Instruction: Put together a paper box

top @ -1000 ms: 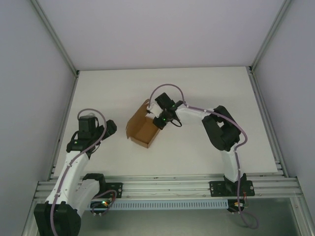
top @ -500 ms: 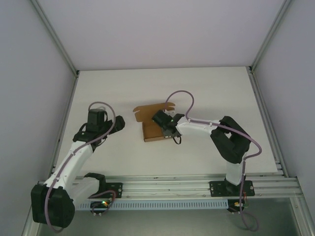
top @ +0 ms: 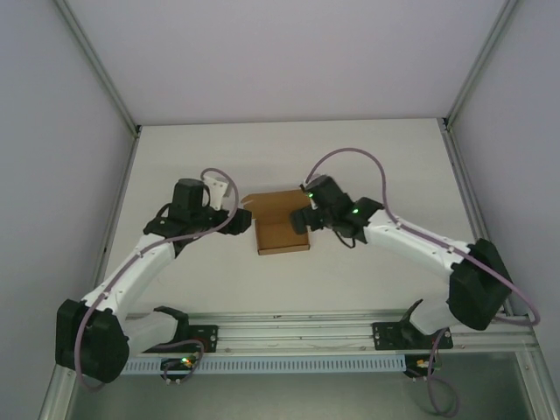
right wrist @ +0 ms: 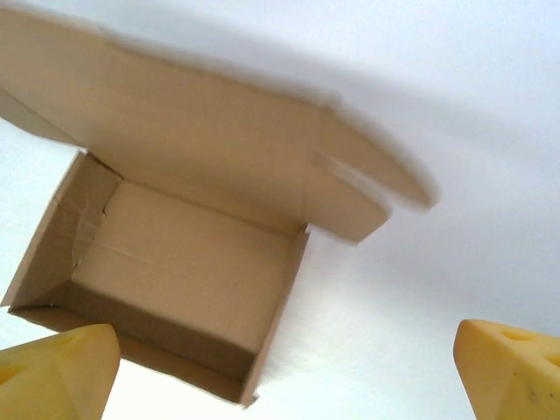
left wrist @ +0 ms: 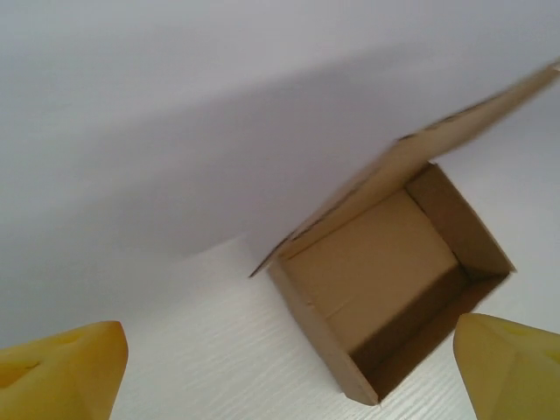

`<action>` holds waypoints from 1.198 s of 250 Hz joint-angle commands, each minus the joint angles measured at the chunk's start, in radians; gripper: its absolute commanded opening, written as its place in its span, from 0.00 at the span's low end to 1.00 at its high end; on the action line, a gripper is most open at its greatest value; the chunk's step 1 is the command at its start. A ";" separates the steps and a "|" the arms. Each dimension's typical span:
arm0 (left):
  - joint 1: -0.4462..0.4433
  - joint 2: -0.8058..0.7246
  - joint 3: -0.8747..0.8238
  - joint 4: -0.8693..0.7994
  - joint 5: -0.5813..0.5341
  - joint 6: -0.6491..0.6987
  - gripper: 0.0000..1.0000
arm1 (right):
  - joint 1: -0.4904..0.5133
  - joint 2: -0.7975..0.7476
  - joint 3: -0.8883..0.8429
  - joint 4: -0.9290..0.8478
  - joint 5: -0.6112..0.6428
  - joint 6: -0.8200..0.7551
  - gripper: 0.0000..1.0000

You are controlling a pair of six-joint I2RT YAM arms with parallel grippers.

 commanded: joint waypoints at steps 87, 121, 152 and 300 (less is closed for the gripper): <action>-0.026 0.343 0.347 -0.313 0.055 0.481 0.52 | -0.209 0.335 0.455 -0.402 -0.483 -0.754 0.85; -0.055 0.406 0.393 -0.342 -0.026 0.489 0.29 | -0.209 0.399 0.500 -0.453 -0.416 -0.758 0.69; -0.085 0.433 0.411 -0.348 -0.082 0.495 0.00 | -0.209 0.411 0.503 -0.446 -0.374 -0.723 0.25; -0.185 0.399 0.454 -0.146 -0.449 -0.250 0.00 | -0.148 0.239 0.339 0.058 -0.090 0.125 0.01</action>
